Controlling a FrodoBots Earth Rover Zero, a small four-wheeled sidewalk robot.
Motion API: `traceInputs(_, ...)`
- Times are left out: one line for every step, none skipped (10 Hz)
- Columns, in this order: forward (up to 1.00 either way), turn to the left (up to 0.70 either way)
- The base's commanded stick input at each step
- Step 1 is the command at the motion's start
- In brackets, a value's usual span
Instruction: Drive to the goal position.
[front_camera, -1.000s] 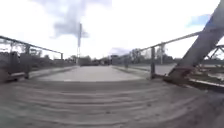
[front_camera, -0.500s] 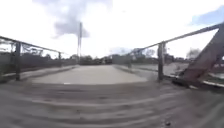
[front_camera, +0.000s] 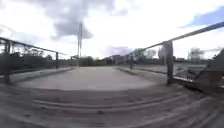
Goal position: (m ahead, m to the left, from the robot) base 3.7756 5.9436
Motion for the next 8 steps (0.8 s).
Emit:
traceInputs(1.0,0.0)
traceInputs(1.0,0.0)
traceInputs(1.0,0.0)
traceInputs(1.0,0.0)
traceInputs(1.0,0.0)
traceInputs(1.0,0.0)
traceInputs(1.0,0.0)
traceInputs(1.0,0.0)
